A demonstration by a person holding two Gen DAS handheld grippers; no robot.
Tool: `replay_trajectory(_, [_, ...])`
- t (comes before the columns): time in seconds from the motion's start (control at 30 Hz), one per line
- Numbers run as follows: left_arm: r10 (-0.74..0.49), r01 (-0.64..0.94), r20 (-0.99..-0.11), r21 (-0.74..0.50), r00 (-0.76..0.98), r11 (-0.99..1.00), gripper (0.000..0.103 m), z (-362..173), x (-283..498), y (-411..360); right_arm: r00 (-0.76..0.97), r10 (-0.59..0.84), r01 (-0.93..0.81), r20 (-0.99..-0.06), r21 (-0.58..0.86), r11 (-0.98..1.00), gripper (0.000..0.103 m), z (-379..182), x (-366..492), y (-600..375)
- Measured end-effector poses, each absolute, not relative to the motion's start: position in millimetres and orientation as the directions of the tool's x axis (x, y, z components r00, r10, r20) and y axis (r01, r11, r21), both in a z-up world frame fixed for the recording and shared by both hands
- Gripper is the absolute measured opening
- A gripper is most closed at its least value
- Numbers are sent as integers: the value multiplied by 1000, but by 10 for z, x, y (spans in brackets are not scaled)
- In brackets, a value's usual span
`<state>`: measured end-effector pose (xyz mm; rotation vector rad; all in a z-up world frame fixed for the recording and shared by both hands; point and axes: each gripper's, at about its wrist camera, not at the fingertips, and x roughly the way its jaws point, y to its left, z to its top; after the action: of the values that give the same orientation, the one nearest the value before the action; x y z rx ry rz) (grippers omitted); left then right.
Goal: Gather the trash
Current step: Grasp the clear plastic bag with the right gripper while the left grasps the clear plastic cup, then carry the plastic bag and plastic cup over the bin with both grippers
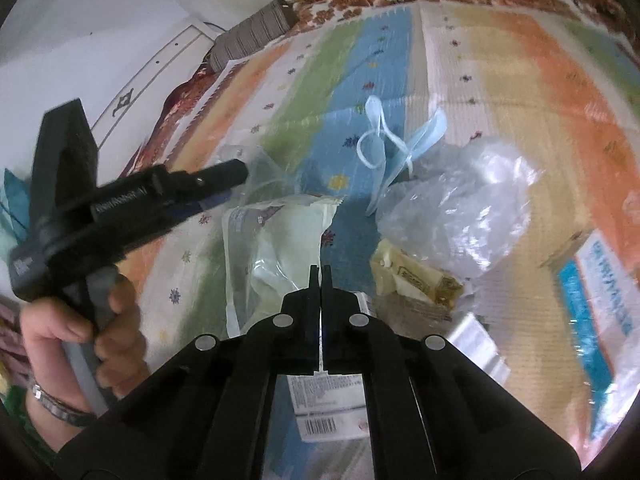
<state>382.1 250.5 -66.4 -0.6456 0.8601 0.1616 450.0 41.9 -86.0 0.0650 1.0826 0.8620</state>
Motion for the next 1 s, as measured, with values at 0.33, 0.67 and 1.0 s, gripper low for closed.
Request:
replay_trajectory(0.33, [-75, -367, -762, -393, 643, 843, 38, -425, 3588, 2234, 296, 556, -600, -777, 302, 741, 0, -530, 4310, 80])
replay_trajectory(0.67, [-55, -330, -770, -337, 636, 882, 38, -209, 3226, 1928, 352, 538, -611, -766, 247, 752, 0, -295, 4010, -174])
replay_trajectory(1.0, [-148, -271, -692, -458, 706, 846, 37, 67, 2760, 1630, 403, 551, -632, -731, 213, 745, 0, 12, 3579, -530])
